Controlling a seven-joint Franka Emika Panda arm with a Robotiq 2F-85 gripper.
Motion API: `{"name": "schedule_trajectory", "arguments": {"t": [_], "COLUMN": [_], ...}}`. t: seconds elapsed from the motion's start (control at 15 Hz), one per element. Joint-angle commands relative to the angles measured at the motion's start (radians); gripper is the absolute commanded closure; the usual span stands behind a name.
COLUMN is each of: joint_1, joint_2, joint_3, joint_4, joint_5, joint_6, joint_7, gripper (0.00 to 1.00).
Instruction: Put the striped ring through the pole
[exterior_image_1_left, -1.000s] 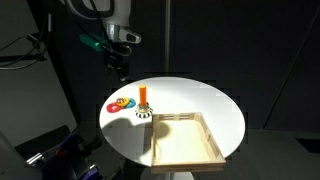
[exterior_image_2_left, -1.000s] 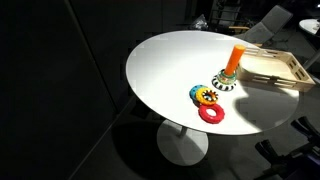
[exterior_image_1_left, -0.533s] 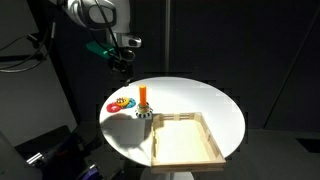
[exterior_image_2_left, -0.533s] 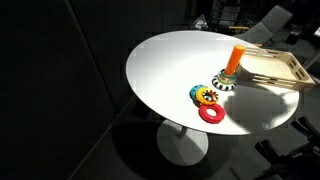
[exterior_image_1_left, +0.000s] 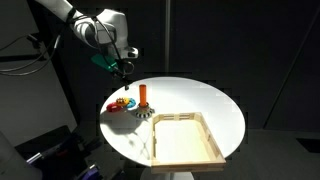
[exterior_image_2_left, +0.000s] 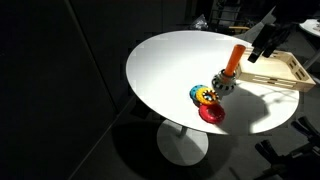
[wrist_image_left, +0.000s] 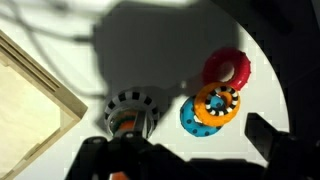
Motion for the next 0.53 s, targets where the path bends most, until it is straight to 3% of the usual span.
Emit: {"name": "schedule_trajectory", "arguments": {"t": [0.0,0.47], "joint_1": [0.018,0.028], "joint_2": [0.069,0.186], "joint_3": [0.032,0.099], "joint_4": [0.002,0.021], "joint_5": [0.046,0.026], "joint_6": [0.096,0.196], "joint_7": [-0.068,-0.124], "gripper": [0.0,0.0]}}
